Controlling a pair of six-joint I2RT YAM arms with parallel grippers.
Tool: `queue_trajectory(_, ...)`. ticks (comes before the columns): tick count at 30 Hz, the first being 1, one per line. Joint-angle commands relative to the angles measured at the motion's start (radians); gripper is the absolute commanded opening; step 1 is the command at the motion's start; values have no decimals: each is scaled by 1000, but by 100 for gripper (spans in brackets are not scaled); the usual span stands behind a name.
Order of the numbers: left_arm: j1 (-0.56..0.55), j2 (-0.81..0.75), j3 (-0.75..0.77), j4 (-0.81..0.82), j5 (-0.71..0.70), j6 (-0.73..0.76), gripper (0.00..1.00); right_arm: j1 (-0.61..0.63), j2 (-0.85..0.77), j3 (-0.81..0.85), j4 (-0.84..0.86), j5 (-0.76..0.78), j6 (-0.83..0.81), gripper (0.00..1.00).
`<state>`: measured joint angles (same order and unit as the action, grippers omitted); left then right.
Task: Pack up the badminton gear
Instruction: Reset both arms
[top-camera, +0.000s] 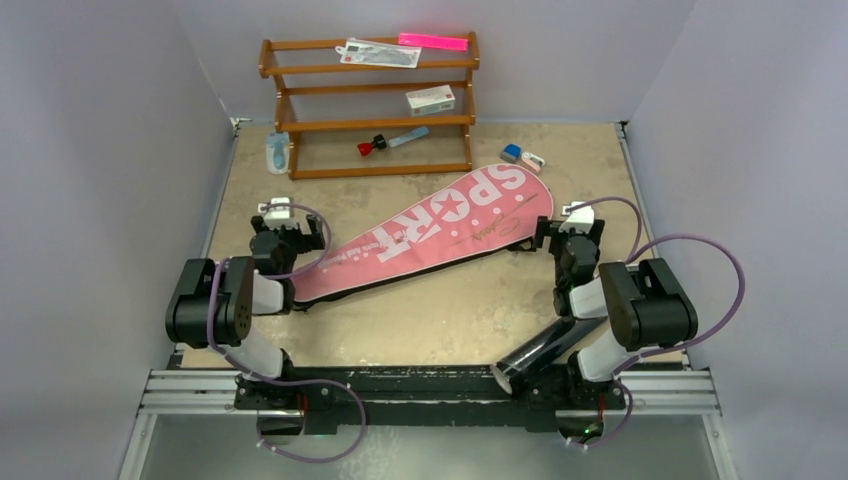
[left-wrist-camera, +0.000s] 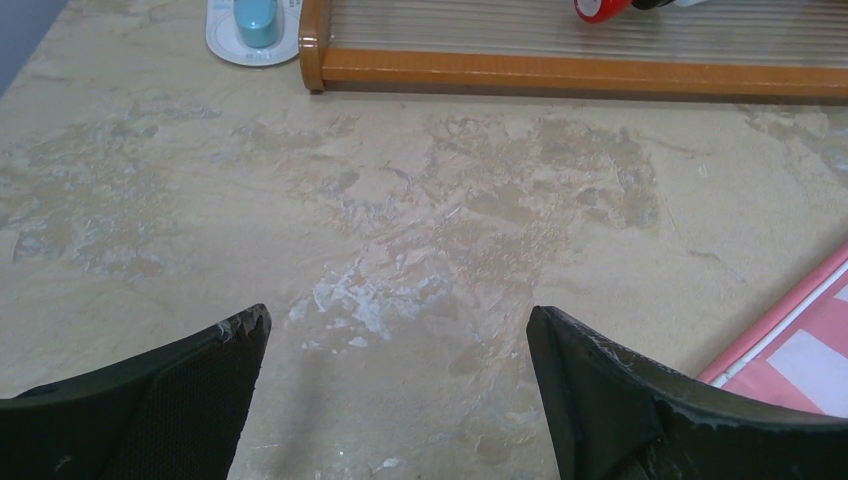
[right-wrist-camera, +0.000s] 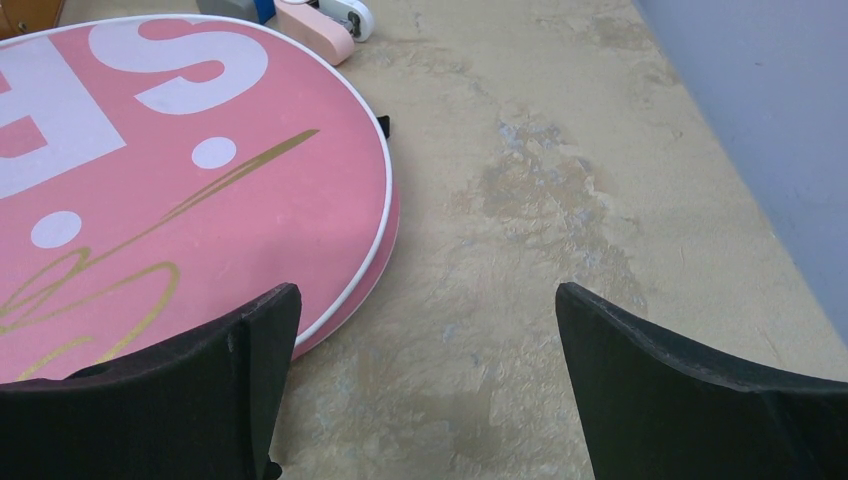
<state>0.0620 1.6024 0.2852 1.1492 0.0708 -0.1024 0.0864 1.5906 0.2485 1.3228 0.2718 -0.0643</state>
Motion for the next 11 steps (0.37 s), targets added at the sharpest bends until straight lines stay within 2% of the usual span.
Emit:
queue_trajectory(1,-4,-8,12,15,11,26,99,-2,-1,23,49,14,-5,99)
queue_trajectory(11,-5,-2,16,13,8,26,100,-2,-1,23,49,13,-5,99)
